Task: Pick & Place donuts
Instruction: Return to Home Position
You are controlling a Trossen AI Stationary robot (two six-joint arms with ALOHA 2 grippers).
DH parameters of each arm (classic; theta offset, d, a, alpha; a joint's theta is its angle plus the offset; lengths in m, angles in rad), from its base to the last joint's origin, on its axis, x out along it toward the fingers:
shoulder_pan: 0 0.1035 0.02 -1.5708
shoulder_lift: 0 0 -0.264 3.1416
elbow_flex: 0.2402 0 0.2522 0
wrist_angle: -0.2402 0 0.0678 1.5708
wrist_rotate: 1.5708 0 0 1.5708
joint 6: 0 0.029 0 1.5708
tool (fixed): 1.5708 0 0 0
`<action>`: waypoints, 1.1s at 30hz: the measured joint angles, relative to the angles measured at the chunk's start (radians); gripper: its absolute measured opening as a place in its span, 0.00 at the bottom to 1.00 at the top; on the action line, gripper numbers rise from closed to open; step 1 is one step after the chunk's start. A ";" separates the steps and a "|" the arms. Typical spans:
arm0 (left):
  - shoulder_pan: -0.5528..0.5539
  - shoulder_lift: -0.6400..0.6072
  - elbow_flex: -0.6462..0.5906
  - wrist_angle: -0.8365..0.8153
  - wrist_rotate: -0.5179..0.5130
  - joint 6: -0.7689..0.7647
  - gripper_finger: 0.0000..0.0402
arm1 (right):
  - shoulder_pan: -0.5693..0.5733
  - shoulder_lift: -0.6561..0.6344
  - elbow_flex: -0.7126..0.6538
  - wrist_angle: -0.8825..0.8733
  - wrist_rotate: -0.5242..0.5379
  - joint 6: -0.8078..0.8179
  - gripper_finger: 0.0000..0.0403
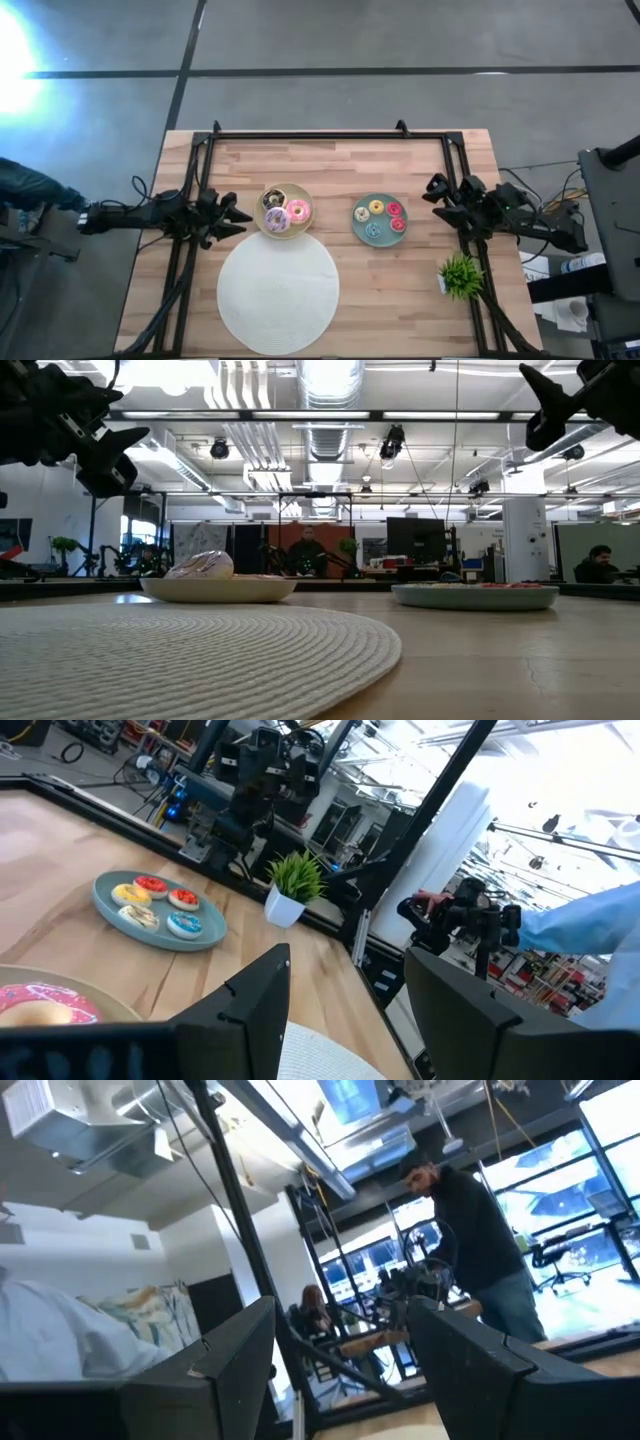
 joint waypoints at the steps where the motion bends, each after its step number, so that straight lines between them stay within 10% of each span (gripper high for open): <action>1: 0.000 0.000 0.000 0.000 0.000 0.000 0.43 | 0.004 0.000 0.000 -0.004 -0.001 0.000 0.56; 33: 0.003 0.000 0.000 0.001 0.000 0.000 0.43 | 0.139 0.015 0.000 -0.015 -0.001 0.000 0.56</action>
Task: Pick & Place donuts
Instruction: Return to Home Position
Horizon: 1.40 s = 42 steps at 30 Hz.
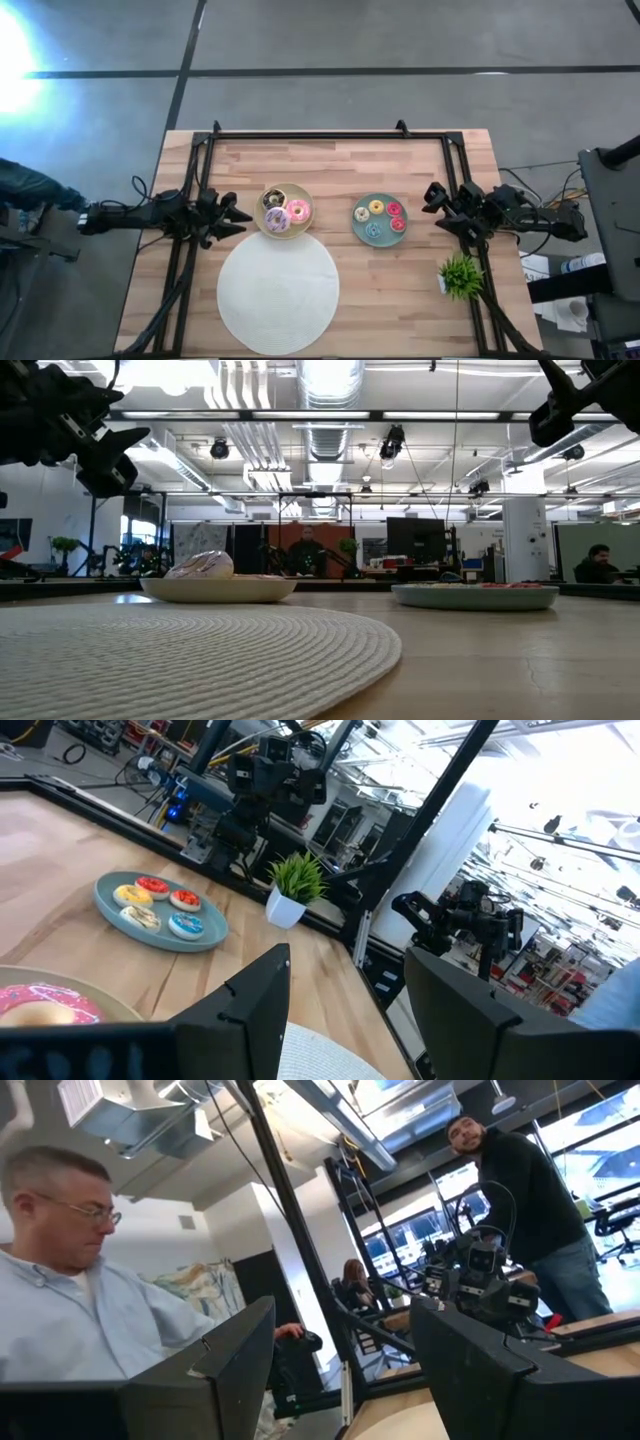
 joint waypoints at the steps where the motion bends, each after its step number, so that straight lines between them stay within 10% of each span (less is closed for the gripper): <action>1: 0.000 0.000 0.000 0.000 0.000 0.000 0.43 | 0.000 0.000 0.000 0.000 0.000 0.000 0.56; 13: 0.002 0.000 0.000 -0.004 0.000 -0.004 0.43 | 0.000 0.000 0.000 -0.001 0.000 0.000 0.56; 25: 0.002 0.000 0.000 -0.070 -0.115 0.559 0.43 | 0.000 0.000 0.000 -0.001 0.001 0.000 0.56; 42: 0.002 0.002 0.001 -0.066 -0.165 0.456 0.43 | 0.000 0.000 0.000 -0.001 0.001 0.000 0.56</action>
